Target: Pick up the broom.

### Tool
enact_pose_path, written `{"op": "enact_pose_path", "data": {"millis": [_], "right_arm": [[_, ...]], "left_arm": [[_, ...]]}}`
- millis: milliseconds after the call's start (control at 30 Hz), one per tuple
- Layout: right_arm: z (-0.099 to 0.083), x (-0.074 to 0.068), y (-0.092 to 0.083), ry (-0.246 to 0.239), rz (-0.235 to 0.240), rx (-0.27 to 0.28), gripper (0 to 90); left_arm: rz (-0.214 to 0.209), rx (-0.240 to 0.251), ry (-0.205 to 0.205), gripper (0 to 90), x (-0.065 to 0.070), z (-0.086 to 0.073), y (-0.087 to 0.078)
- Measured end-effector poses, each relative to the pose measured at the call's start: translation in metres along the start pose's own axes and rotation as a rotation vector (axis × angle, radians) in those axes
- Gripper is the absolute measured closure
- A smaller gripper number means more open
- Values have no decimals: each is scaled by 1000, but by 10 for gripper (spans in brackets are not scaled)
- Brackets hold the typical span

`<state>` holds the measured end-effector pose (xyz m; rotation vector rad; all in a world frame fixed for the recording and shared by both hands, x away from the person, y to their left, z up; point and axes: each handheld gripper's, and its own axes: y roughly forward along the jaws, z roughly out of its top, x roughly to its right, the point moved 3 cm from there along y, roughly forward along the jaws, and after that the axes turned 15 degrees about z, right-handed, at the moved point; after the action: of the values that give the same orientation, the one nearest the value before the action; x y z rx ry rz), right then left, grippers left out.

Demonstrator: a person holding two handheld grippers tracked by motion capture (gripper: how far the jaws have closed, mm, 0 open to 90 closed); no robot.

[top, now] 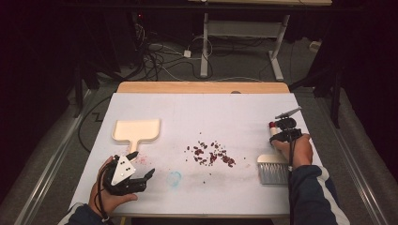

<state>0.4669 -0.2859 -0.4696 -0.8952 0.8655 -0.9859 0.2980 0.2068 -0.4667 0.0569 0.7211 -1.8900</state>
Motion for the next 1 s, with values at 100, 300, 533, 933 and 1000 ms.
{"op": "enact_pose_path", "data": {"millis": [100, 300, 533, 933, 1000], "right_arm": [[1, -1, 0, 0, -3, 4, 674], [-2, 0, 0, -26, 20, 52, 704], [-13, 0, -12, -75, 53, 203, 705], [-40, -21, -70, -184, 147, 513, 707], [-41, -31, -80, -214, 161, 546, 707]], "left_arm": [[-6, -3, -3, 208, 0, 0, 1], [-6, 4, -26, 208, -2, 0, 1], [-10, -14, -55, 208, -2, 0, 1], [-252, 44, -159, 210, 36, 57, 13], [-327, 77, -152, 212, 55, 76, 16]]}}
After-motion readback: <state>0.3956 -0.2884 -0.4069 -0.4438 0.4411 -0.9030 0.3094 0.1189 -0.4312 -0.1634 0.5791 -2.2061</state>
